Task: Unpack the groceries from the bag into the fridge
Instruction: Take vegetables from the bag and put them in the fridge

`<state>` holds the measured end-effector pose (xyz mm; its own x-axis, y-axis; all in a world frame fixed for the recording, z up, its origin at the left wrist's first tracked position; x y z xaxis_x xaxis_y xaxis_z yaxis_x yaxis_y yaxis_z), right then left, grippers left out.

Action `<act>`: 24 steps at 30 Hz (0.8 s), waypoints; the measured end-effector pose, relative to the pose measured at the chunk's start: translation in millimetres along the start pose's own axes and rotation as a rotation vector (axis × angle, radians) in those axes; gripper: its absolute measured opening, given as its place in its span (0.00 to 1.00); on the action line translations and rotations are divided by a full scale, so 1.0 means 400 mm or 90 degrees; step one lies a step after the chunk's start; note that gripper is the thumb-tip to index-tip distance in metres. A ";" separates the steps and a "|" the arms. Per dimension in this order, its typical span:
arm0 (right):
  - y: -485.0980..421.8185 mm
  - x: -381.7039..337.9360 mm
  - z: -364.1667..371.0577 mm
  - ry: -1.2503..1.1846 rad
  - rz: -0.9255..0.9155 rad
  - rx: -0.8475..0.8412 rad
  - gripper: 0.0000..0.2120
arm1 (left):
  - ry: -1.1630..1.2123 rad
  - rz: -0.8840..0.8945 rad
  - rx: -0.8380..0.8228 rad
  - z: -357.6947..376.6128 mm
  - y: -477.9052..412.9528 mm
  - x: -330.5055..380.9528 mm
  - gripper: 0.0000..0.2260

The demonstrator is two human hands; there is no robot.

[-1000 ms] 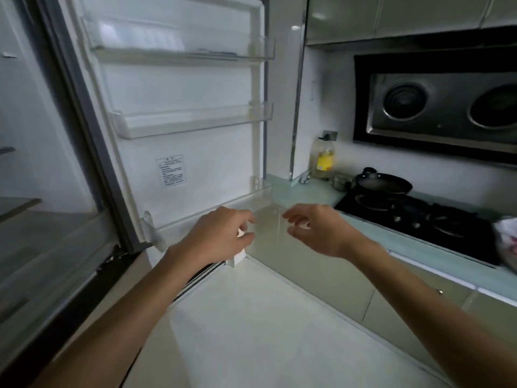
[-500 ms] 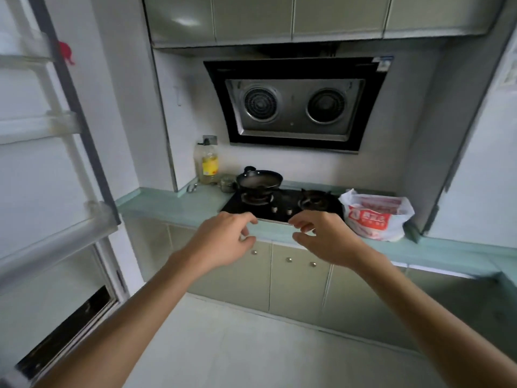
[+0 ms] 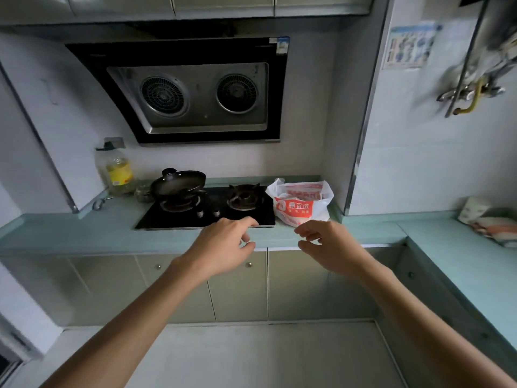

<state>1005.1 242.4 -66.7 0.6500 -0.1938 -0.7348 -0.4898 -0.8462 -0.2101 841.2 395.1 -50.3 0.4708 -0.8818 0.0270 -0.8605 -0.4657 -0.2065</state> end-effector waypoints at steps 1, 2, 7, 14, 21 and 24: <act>-0.013 0.028 -0.009 -0.001 0.014 0.005 0.16 | 0.002 0.009 -0.002 0.015 -0.030 0.009 0.17; -0.028 0.053 -0.018 -0.002 0.028 0.011 0.16 | 0.006 0.016 -0.004 0.030 -0.061 0.015 0.17; -0.135 0.160 -0.051 0.013 0.077 0.024 0.15 | 0.028 0.041 -0.018 0.098 -0.235 0.019 0.18; -0.381 0.282 -0.099 0.046 0.101 0.047 0.15 | 0.032 0.090 -0.022 0.168 -0.538 -0.026 0.16; -0.602 0.400 -0.117 0.062 0.138 0.040 0.14 | 0.062 0.112 -0.065 0.270 -0.781 -0.070 0.13; -0.678 0.458 -0.117 0.060 0.156 0.030 0.14 | 0.072 0.111 -0.097 0.337 -0.850 -0.098 0.13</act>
<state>1284.3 413.2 -114.3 0.5584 -0.4374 -0.7048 -0.6645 -0.7445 -0.0645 1141.5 597.9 -112.8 0.2956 -0.9484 0.1148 -0.9501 -0.3044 -0.0679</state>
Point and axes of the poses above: each hand's wrist, its own y-axis away from the middle knuckle, its own z-axis out of the palm, x = y × z, the point moved 3 cm from there along -y, towards the middle knuckle, and after that the axes turned 13 degrees about -y, right-handed, at the moved point
